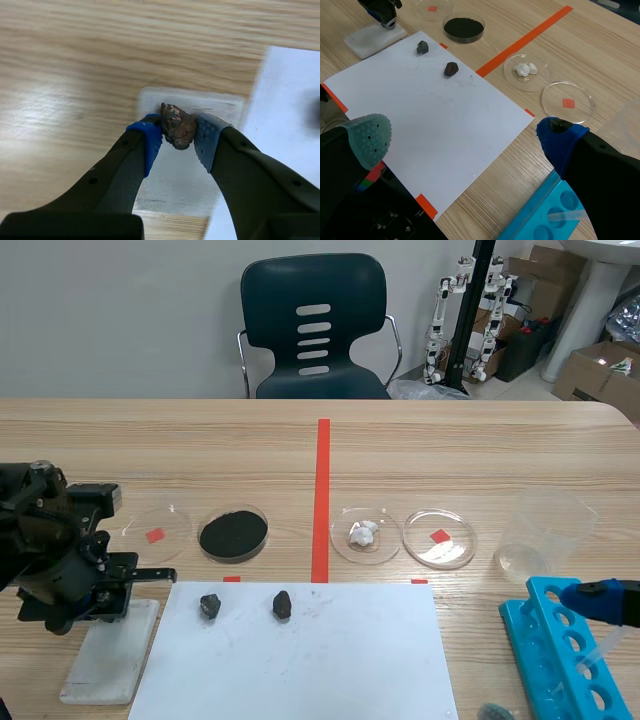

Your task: Rub the mineral on the streak plate

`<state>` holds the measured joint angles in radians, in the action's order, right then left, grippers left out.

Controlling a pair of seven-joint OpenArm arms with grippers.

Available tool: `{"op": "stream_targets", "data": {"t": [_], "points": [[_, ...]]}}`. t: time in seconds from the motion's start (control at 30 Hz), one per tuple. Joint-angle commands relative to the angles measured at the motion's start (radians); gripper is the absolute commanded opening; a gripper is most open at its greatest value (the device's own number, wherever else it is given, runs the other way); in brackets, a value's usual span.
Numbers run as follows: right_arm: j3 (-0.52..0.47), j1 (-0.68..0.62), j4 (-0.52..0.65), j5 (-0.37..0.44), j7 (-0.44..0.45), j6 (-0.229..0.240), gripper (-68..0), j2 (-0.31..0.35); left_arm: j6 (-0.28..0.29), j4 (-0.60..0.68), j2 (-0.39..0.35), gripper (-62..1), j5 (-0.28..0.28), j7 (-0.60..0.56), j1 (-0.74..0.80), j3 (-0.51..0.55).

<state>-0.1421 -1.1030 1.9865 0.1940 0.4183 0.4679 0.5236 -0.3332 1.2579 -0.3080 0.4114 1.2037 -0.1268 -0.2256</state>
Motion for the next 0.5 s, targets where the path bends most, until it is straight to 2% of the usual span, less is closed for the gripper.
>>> {"op": "stream_targets", "data": {"t": [0.0, 0.1, 0.23, 0.33, 0.47], "points": [[-0.003, 0.004, 0.008, 0.011, 0.014, 0.000, -7.1, 0.000, 0.025, 0.002, 0.009, -47.9, 0.059, -0.019, 0.011, -0.005], [-0.003, 0.004, 0.008, 0.011, 0.014, 0.000, -7.1, 0.000, 0.059, 0.002, 0.008, -47.9, 0.115, -0.037, 0.016, -0.005], [-0.003, 0.004, 0.008, 0.011, 0.014, 0.000, -7.1, 0.000, 0.060, 0.002, 0.008, -47.9, 0.124, -0.039, 0.016, -0.005], [-0.003, 0.004, 0.008, 0.011, 0.014, 0.000, -7.1, 0.000, 0.049, 0.002, 0.008, -47.9, 0.066, -0.031, 0.016, -0.004], [-0.003, 0.004, 0.008, 0.011, 0.014, 0.000, -7.1, 0.000, -0.014, 0.002, 0.004, -47.9, -0.073, 0.005, 0.016, -0.004]]}}
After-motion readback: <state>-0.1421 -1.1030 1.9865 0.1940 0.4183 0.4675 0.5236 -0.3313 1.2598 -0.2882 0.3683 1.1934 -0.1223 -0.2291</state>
